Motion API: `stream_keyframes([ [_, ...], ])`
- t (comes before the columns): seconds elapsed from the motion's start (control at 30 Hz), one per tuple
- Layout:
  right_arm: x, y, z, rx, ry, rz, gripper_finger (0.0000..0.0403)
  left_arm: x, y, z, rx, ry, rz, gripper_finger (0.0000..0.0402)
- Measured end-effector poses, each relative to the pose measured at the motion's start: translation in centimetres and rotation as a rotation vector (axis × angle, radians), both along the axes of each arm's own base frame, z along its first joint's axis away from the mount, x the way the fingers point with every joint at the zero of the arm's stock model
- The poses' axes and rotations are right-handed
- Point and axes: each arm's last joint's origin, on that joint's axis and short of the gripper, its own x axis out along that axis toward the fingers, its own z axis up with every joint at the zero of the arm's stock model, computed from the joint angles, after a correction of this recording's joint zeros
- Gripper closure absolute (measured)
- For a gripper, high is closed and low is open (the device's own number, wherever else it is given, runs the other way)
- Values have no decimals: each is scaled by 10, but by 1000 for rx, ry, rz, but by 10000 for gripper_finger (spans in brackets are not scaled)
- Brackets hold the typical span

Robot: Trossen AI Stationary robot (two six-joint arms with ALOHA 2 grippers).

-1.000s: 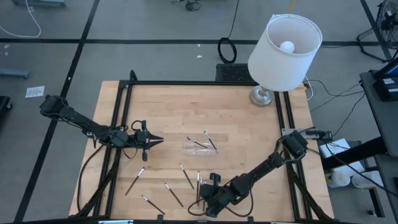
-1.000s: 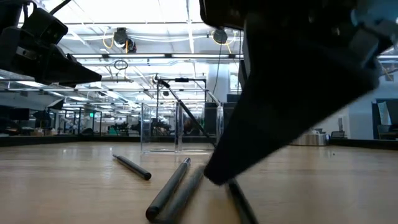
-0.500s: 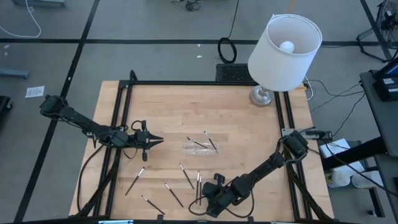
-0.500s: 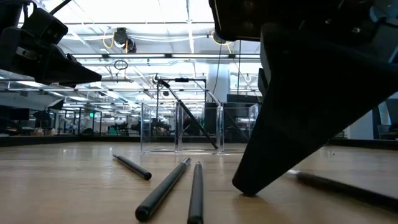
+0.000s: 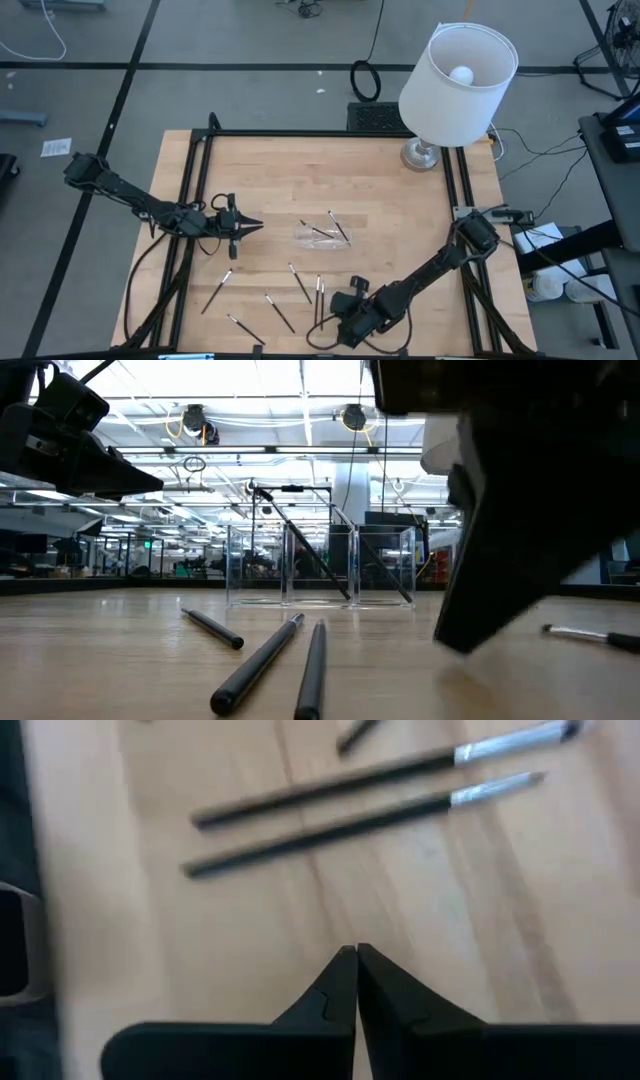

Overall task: Pick & Place Makeup Supplies
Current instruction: Put the makeup brush into the transparent organizer

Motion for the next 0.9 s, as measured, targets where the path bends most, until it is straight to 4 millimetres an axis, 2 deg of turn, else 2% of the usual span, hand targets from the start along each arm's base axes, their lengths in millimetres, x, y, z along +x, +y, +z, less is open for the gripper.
stream_keyframes([
  [0.17,-2,12,56,-12,68,-75,403,0,0,0,-6,0,0,350],
  [0.3,-13,14,71,42,205,-196,403,0,0,0,-12,0,1,350],
  [0.43,-33,10,71,2,371,-301,403,0,0,0,-41,-2,6,350],
  [0.5,-38,11,68,-10,399,-324,399,0,0,0,-49,-3,7,350],
  [0.67,-37,9,61,54,452,-353,364,0,0,0,-59,-4,8,350],
  [0.9,-27,-7,35,167,521,-438,281,0,0,0,-32,-2,3,350],
])
